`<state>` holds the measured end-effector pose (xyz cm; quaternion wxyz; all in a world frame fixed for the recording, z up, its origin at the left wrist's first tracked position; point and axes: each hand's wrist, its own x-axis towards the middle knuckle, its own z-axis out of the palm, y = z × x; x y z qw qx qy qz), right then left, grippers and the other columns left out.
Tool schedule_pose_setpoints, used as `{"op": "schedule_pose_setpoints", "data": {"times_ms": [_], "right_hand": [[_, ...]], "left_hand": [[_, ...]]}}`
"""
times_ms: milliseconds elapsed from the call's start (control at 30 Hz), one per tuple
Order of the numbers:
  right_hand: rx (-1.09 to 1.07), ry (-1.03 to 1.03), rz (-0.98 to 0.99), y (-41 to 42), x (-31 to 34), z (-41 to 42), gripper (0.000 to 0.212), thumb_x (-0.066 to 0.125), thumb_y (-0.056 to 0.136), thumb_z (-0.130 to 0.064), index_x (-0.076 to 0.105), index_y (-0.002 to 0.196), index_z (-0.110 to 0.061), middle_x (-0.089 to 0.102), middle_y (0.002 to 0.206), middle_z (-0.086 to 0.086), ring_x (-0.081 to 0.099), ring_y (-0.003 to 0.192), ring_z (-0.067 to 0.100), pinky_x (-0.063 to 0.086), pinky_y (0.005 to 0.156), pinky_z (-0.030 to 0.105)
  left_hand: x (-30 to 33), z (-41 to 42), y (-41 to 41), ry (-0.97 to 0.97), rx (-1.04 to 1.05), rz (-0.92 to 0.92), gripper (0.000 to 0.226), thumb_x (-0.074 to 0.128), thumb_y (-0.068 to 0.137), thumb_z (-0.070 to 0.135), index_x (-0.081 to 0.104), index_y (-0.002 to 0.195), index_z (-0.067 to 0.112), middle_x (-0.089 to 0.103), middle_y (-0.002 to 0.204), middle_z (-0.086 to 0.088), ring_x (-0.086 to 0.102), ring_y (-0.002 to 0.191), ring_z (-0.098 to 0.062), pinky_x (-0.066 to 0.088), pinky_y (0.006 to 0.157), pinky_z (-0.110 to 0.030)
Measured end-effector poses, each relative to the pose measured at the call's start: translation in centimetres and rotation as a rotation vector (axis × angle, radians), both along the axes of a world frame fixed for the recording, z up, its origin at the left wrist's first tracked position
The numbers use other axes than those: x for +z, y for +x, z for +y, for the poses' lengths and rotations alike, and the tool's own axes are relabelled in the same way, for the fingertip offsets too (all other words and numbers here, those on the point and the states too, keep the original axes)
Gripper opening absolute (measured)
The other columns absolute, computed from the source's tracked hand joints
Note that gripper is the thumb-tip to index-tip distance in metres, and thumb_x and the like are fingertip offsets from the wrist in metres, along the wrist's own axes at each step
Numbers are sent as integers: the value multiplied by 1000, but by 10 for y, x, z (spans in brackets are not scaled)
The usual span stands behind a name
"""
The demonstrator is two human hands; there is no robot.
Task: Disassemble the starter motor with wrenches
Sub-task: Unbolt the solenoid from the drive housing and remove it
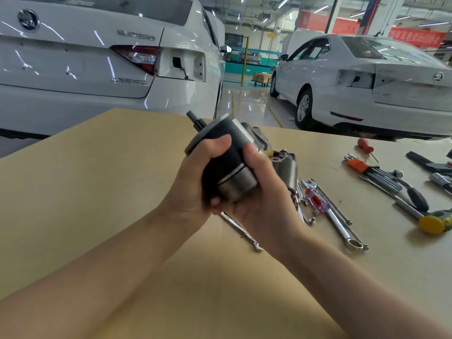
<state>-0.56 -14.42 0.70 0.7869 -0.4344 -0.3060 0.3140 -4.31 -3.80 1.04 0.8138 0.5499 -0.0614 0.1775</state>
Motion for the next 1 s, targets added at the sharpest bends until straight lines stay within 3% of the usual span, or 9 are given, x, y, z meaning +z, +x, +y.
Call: {"op": "schedule_pose_setpoints", "data": {"times_ms": [167, 267, 333, 433, 567, 700, 767, 900, 1000], "right_hand": [[-71, -73, 67, -5, -7, 7, 46, 59, 80, -50, 66, 106, -12, 70, 88, 7, 62, 63, 17, 48, 51, 27], [-126, -93, 45, 0, -6, 6, 36, 58, 79, -52, 74, 88, -21, 72, 88, 5, 62, 67, 18, 48, 53, 26], [-134, -91, 28, 0, -6, 5, 36, 57, 80, -53, 74, 88, -22, 71, 88, 6, 62, 68, 18, 48, 54, 26], [-101, -88, 21, 3, -3, 3, 44, 54, 83, -56, 72, 90, -16, 66, 82, 10, 55, 59, 21, 47, 51, 28], [-54, -13, 60, 10, 6, -5, 47, 51, 82, -60, 68, 73, -17, 60, 69, 8, 52, 51, 21, 44, 49, 25], [-10, -14, 87, 13, 5, -9, 41, 51, 82, -55, 68, 71, -19, 61, 70, 0, 49, 50, 19, 40, 50, 24], [-13, 0, 115, 15, 1, -9, 34, 54, 80, -49, 63, 82, -17, 59, 74, 2, 46, 51, 20, 38, 49, 24], [52, 44, 185, 21, -4, -13, 40, 48, 78, -46, 48, 97, -10, 46, 81, 13, 39, 51, 19, 29, 44, 22], [160, 61, 197, 20, -9, -10, 44, 44, 80, -48, 49, 100, -10, 54, 84, 16, 39, 52, 18, 33, 42, 20]], "left_hand": [[-4, -3, 1, -44, 90, 97, 32, 66, 53, 53, 73, 66, 24, 65, 70, -2, 53, 70, -26, 26, 62, -30], [-3, -5, 6, -60, 126, 125, 48, 70, 51, 51, 70, 84, 16, 64, 76, -8, 60, 60, -22, 37, 48, -19], [-2, -4, 7, -50, 135, 105, 50, 70, 54, 49, 68, 89, 13, 65, 76, -7, 62, 57, -21, 39, 40, -18], [0, 4, 7, -79, 110, 38, 24, 66, 70, 44, 73, 74, 21, 67, 72, -3, 65, 63, -22, 46, 46, -25], [0, 19, 13, -289, 39, -16, 37, 62, 79, 38, 59, 103, 9, 69, 77, -6, 70, 69, -21, 55, 55, -30], [-6, 24, 19, -418, -76, 16, 39, 64, 80, 41, 65, 94, 5, 69, 85, -12, 71, 81, -27, 57, 71, -36], [-8, 26, 21, -461, -124, 31, 41, 65, 79, 44, 69, 87, 4, 68, 88, -14, 69, 88, -30, 56, 77, -38], [-8, 34, 22, -496, -157, 61, 53, 60, 76, 55, 75, 75, 3, 71, 91, -16, 70, 97, -31, 56, 81, -41], [-6, 42, 22, -516, -123, 36, 58, 54, 81, 58, 76, 70, 5, 72, 87, -15, 72, 95, -31, 58, 77, -38]]}}
